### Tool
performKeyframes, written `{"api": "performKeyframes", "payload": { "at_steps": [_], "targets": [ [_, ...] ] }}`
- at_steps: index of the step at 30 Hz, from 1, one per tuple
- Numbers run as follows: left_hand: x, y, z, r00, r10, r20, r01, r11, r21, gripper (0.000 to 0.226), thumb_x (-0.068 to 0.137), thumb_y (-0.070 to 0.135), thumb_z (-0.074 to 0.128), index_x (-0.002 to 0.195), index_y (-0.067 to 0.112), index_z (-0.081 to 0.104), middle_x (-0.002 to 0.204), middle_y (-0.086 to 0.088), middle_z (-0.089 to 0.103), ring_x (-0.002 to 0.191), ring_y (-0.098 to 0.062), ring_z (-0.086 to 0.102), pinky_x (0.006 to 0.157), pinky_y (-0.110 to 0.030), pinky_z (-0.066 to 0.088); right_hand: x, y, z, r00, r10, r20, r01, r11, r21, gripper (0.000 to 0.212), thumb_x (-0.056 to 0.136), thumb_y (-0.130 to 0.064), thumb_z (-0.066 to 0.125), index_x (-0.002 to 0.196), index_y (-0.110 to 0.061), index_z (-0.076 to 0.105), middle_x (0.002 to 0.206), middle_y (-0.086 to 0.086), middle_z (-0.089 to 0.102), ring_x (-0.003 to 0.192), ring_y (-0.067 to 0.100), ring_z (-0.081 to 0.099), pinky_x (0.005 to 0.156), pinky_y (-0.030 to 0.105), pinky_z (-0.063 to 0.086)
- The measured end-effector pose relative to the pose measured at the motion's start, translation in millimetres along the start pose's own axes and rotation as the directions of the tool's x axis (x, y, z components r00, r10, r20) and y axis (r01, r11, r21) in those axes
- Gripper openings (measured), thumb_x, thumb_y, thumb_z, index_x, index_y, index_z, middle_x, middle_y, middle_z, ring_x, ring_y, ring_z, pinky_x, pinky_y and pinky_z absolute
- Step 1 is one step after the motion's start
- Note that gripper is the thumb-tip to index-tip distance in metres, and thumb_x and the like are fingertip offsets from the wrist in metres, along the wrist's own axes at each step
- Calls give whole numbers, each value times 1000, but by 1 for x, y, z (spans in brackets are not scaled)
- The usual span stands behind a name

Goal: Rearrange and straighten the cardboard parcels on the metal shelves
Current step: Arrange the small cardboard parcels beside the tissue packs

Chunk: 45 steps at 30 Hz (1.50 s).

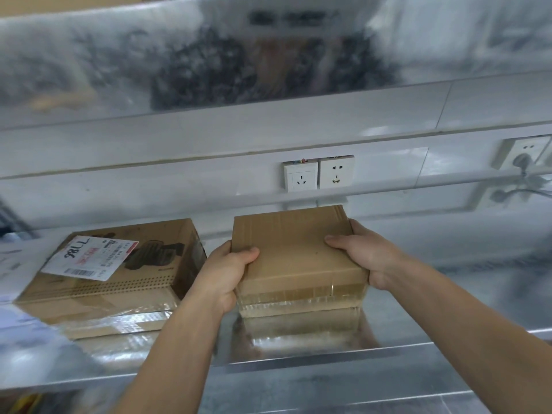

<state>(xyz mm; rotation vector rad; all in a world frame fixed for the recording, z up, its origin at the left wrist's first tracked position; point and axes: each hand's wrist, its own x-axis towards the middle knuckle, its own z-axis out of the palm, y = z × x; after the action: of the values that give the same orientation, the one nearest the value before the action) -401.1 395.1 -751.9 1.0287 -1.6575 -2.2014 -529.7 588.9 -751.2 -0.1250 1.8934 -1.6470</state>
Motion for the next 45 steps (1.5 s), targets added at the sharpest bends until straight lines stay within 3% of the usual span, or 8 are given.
{"api": "performKeyframes", "payload": {
  "at_steps": [16,24,31,37,45],
  "targets": [
    [2,-1,1,1000,5,-17,-5,1000,5,17,97,6,64,113,11,66,101,-11,76,90,-28,73,69,-38,58,5,0,-1,1000,2,10,-2,1000,-17,35,99,-16,66,132,-23,56,114,3,72,99,24,72,81,37,59],
    [-3,2,1,1000,-3,-6,3,1000,-3,17,97,7,65,113,11,66,100,-11,76,90,-27,73,74,-39,59,1,-2,-2,1000,3,24,-4,1000,22,29,99,-14,65,126,-22,57,108,4,72,86,19,72,62,29,58],
    [-6,5,0,1000,-10,1,10,1000,8,17,97,7,65,114,9,67,93,-8,78,81,-23,74,67,-35,58,2,-2,-2,999,9,53,-13,997,82,32,98,-16,68,128,-19,58,113,10,74,93,28,74,76,41,62],
    [-8,6,1,1000,-11,10,11,1000,24,24,97,9,66,121,8,65,103,-11,76,91,-27,73,75,-40,59,2,-1,-3,998,-6,58,1,996,86,36,97,-17,69,131,-18,57,114,11,73,94,28,73,78,42,61],
    [-14,4,0,1000,-31,-2,31,1000,-5,19,99,22,65,114,12,69,94,-6,79,88,-24,74,71,-36,58,0,-1,-5,998,-9,69,3,996,90,39,97,-18,69,134,-17,55,114,10,74,91,27,74,73,39,62]
  ]
}}
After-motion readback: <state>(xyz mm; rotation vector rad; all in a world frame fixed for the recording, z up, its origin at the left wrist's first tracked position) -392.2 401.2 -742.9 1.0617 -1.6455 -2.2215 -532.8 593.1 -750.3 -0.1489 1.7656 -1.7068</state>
